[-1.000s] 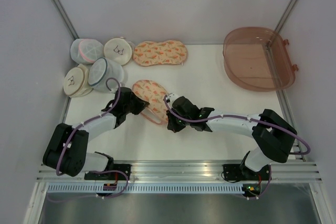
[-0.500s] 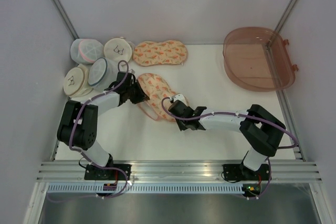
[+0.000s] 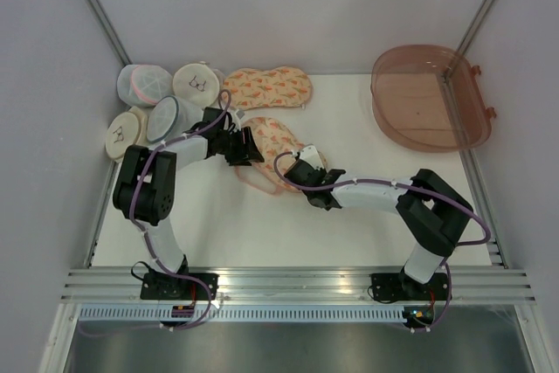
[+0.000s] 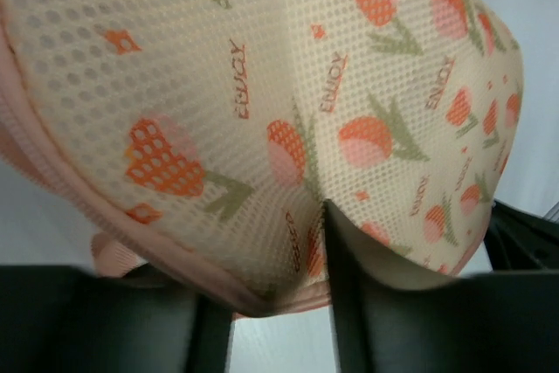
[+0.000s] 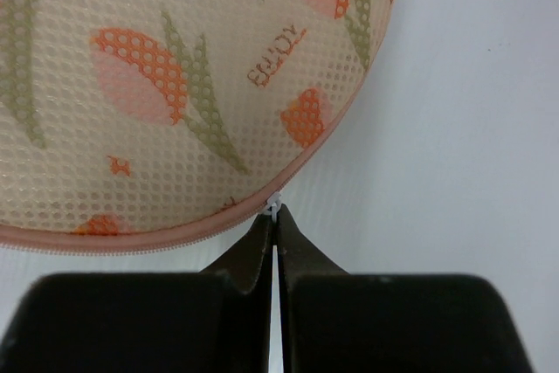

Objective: Unzip the laundry bag and remove the bra

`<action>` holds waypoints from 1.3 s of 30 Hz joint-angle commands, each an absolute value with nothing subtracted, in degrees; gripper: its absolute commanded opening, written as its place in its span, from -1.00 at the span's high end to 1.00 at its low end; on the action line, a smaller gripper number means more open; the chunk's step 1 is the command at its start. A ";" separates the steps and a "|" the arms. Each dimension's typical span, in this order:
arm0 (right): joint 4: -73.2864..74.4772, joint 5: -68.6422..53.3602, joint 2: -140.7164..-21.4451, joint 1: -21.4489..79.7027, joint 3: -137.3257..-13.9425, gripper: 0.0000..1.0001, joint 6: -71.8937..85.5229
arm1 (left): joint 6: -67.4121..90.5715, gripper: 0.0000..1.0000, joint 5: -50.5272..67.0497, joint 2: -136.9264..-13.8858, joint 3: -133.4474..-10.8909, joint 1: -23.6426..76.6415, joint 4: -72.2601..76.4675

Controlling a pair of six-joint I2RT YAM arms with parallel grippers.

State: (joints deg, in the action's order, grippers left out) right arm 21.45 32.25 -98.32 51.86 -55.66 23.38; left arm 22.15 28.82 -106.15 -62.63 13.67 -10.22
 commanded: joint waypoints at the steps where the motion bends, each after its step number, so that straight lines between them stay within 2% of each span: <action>1: 23.47 35.42 -96.16 51.50 -55.55 0.99 22.15 | 20.64 -0.25 31.38 -105.12 -62.85 13.27 -8.79; 4: 22.85 34.63 -95.28 51.42 -54.84 0.99 22.41 | 23.80 -0.47 28.13 -100.65 -59.77 13.27 -6.51; 10: 22.24 32.61 -94.66 51.50 -54.32 0.99 22.15 | 32.94 -0.50 17.59 -86.79 -50.82 13.62 -6.59; 12: 20.66 28.32 -94.04 51.42 -53.79 0.99 20.92 | 35.58 -0.50 13.20 -82.11 -46.51 14.59 -7.55; 17: 12.25 11.72 -91.06 51.68 -51.16 0.99 18.46 | 44.90 -0.57 13.26 -69.55 -37.29 19.14 -8.00; 18: 10.48 3.95 -90.62 51.77 -50.80 1.00 18.20 | 45.78 -0.58 13.53 -68.39 -36.48 20.47 -8.09; 22: 0.99 -14.00 -89.03 52.12 -48.87 0.99 18.28 | 53.85 -0.62 14.33 -65.22 -32.44 26.01 -7.03; 25: -4.39 -19.76 -88.77 52.65 -48.60 0.99 19.16 | 57.55 -0.64 14.15 -63.37 -30.41 29.00 -6.33; 32: -7.91 -23.11 -90.44 52.82 -49.31 0.99 20.74 | 63.10 -0.65 8.10 -58.45 -26.90 30.23 -6.77; 39: -9.23 -23.29 -90.35 53.26 -49.39 0.99 21.71 | 66.35 -0.66 1.93 -58.80 -24.96 30.23 -4.67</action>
State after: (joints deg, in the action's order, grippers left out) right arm -5.26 -21.12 -90.85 52.82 -48.77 21.06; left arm 62.37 5.96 -58.67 -25.89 30.04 -7.75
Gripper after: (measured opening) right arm 0.007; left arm 0.827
